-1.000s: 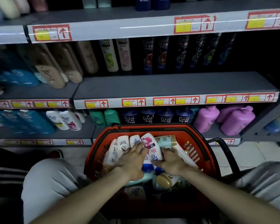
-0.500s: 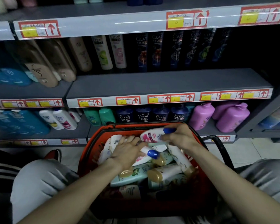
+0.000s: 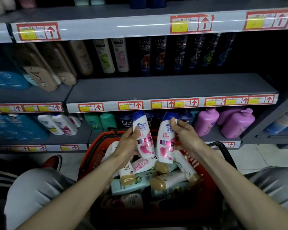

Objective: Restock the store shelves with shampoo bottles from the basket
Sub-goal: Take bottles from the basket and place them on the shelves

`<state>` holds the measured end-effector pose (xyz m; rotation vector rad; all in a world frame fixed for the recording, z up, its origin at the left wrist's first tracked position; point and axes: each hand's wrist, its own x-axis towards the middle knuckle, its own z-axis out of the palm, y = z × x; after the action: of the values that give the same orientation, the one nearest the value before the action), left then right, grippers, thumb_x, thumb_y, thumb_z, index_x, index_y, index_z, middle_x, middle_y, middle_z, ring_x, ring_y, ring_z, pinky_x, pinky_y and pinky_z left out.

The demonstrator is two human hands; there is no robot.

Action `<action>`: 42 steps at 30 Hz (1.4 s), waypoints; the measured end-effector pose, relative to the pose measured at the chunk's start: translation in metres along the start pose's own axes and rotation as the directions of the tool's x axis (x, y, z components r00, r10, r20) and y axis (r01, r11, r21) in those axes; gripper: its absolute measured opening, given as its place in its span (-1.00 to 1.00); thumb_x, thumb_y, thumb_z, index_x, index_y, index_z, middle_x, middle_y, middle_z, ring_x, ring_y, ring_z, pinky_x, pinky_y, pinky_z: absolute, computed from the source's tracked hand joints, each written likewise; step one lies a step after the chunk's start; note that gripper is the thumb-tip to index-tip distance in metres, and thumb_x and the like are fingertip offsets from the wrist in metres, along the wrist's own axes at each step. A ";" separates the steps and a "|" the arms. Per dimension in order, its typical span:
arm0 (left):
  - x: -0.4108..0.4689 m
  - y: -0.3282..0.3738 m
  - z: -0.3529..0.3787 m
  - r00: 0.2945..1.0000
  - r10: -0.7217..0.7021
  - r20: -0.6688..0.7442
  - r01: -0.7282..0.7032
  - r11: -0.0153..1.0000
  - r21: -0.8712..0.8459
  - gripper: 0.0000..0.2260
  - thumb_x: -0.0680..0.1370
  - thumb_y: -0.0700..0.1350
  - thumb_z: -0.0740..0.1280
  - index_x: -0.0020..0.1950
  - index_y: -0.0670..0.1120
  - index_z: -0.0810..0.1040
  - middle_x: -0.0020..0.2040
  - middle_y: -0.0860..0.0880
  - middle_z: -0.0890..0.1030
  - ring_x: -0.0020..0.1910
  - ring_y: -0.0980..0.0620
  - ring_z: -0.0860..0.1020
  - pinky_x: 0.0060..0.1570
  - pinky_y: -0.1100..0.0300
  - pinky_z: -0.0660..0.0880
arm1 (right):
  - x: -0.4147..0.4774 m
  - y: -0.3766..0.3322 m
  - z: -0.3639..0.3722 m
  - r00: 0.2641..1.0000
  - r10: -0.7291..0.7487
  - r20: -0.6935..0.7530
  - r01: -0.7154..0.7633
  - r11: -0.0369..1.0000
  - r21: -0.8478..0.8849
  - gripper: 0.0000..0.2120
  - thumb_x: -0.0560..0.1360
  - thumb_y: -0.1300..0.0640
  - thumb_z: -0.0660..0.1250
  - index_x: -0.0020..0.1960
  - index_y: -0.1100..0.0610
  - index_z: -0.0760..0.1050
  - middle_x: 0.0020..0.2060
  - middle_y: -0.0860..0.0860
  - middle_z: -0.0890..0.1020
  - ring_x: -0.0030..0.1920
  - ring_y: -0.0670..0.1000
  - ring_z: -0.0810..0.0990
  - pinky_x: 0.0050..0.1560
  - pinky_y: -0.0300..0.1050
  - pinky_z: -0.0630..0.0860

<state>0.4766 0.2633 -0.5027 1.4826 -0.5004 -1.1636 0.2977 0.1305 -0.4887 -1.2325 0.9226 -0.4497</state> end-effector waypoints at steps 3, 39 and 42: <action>0.000 0.009 0.003 0.997 -0.038 0.070 0.041 0.998 -0.050 -0.71 0.60 -0.17 0.39 0.32 -0.05 0.56 0.07 -0.08 0.75 0.01 -0.09 0.73 0.13 -0.31 0.61 | 0.000 -0.004 0.001 0.998 0.039 0.041 -0.038 0.999 -0.022 -0.47 0.47 -0.36 0.34 0.17 0.06 0.58 -0.13 0.04 0.75 -0.16 0.06 0.76 -0.23 -0.01 0.65; 0.007 0.352 0.181 0.724 0.660 0.201 -0.686 0.719 0.113 -0.49 0.49 -0.39 0.50 0.37 -0.10 0.47 0.09 -0.10 0.74 0.07 -0.07 0.73 -0.05 0.05 0.69 | -0.028 -0.349 -0.119 0.792 -0.594 -0.142 0.606 0.793 0.066 -0.75 0.66 0.18 0.33 0.32 0.15 0.53 0.03 0.16 0.75 -0.16 0.04 0.74 -0.20 -0.06 0.64; 0.033 0.368 0.188 0.728 0.660 0.185 -0.685 0.701 0.197 -0.45 0.52 -0.41 0.45 0.44 -0.11 0.39 0.17 -0.11 0.71 0.11 -0.06 0.71 0.08 -0.06 0.68 | 0.002 -0.367 -0.123 0.786 -0.594 -0.171 0.604 0.797 0.011 -0.73 0.67 0.22 0.30 0.36 0.13 0.46 -0.01 0.14 0.72 -0.26 -0.07 0.70 -0.22 -0.10 0.62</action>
<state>0.4341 0.0396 -0.1561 1.2679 -1.1935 -0.5880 0.2655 -0.0580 -0.1517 -1.4374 0.6175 -1.0953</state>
